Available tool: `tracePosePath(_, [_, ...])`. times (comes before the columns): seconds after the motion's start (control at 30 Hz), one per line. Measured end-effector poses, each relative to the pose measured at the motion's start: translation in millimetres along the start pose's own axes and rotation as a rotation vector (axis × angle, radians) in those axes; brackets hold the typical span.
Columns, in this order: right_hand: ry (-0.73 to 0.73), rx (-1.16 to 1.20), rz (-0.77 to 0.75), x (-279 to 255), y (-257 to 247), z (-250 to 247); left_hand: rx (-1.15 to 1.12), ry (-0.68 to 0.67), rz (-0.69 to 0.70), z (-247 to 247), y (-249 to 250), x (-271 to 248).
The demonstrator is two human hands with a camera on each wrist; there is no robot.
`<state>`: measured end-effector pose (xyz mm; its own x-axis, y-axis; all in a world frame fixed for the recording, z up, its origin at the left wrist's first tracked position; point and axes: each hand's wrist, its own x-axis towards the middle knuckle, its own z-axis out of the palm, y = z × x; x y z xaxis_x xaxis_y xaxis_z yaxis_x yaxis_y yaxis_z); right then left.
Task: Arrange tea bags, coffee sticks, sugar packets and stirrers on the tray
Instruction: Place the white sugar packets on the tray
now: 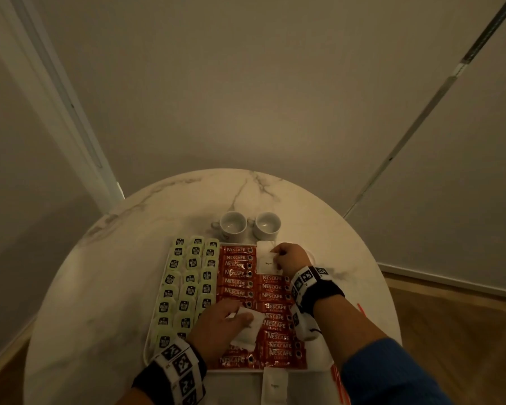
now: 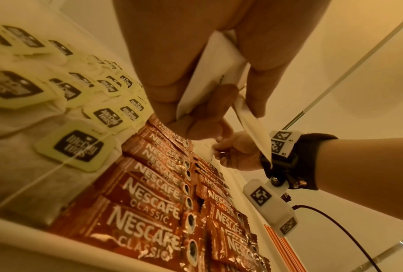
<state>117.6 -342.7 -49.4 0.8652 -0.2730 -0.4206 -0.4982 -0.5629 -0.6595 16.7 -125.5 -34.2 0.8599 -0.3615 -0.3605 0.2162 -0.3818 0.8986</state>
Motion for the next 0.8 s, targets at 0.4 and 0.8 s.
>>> tracePosePath(0.4, [0.09,-0.121,-0.007,12.3,4.5,13.8,-0.046,0.026,-0.037,3.1,-9.7,10.3])
tracePosePath(0.8, [-0.139,0.443,-0.093,-39.1,4.5,-15.1,-0.047,0.117,-0.073,-2.1,32.3,49.5])
